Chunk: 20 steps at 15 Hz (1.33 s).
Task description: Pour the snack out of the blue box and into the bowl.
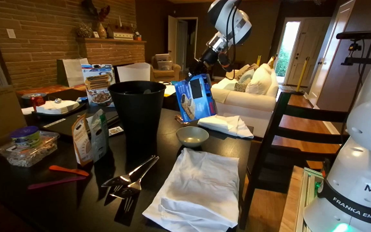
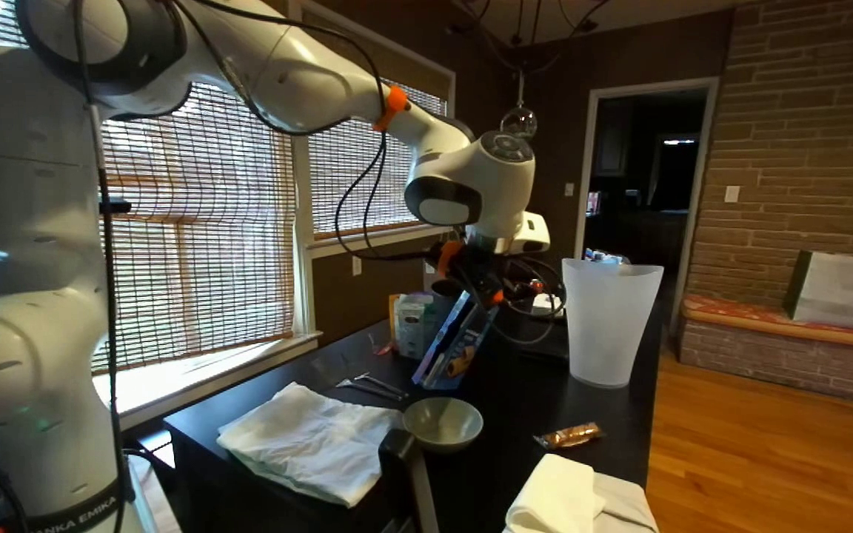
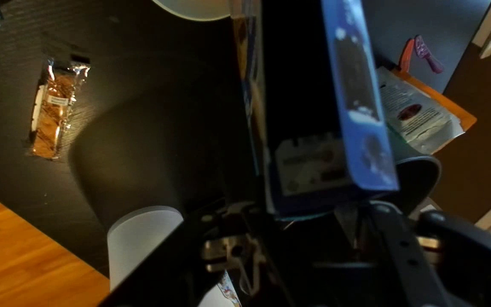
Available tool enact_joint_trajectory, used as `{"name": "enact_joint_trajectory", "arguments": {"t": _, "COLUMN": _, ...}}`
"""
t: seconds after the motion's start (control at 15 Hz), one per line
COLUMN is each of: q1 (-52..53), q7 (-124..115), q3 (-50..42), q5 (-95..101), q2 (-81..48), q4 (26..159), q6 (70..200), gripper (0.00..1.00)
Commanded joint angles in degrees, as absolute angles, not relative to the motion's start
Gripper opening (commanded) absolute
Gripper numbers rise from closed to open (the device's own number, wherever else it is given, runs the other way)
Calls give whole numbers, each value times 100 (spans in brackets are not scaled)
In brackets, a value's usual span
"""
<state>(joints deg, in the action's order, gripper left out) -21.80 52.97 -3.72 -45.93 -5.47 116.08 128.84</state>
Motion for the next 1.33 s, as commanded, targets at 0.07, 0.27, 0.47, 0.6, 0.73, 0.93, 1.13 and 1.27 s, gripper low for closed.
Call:
{"name": "enact_joint_trajectory", "arguments": {"t": 0.07, "q1": -1856, "q7": 5473, "q3": -678, "q5": -4713, "q2": -336, "q4": 11899, "q6": 12972, "gripper": 41}}
{"name": "enact_joint_trajectory", "arguments": {"t": 0.27, "q1": -1843, "q7": 5482, "q3": -685, "q5": -4711, "q2": -256, "q4": 11984, "q6": 12993, "gripper": 16}}
{"name": "enact_joint_trajectory", "arguments": {"t": 0.47, "q1": -1721, "q7": 6246, "q3": -772, "q5": -5044, "q2": -58, "q4": 12033, "q6": 12791, "gripper": 16}}
{"name": "enact_joint_trajectory", "arguments": {"t": 0.6, "q1": -1644, "q7": 6905, "q3": -822, "q5": -5432, "q2": 43, "q4": 12105, "q6": 12724, "gripper": 16}}
{"name": "enact_joint_trajectory", "arguments": {"t": 0.73, "q1": -1586, "q7": 7430, "q3": -876, "q5": -5895, "q2": 112, "q4": 12149, "q6": 12526, "gripper": 16}}
{"name": "enact_joint_trajectory", "arguments": {"t": 0.93, "q1": -1561, "q7": 8231, "q3": -994, "q5": -6566, "q2": 190, "q4": 12212, "q6": 11998, "gripper": 16}}
{"name": "enact_joint_trajectory", "arguments": {"t": 1.13, "q1": -1574, "q7": 8812, "q3": -1126, "q5": -6788, "q2": 192, "q4": 12262, "q6": 11429, "gripper": 16}}
{"name": "enact_joint_trajectory", "arguments": {"t": 1.27, "q1": -1587, "q7": 9143, "q3": -1207, "q5": -6776, "q2": 194, "q4": 12327, "q6": 11125, "gripper": 16}}
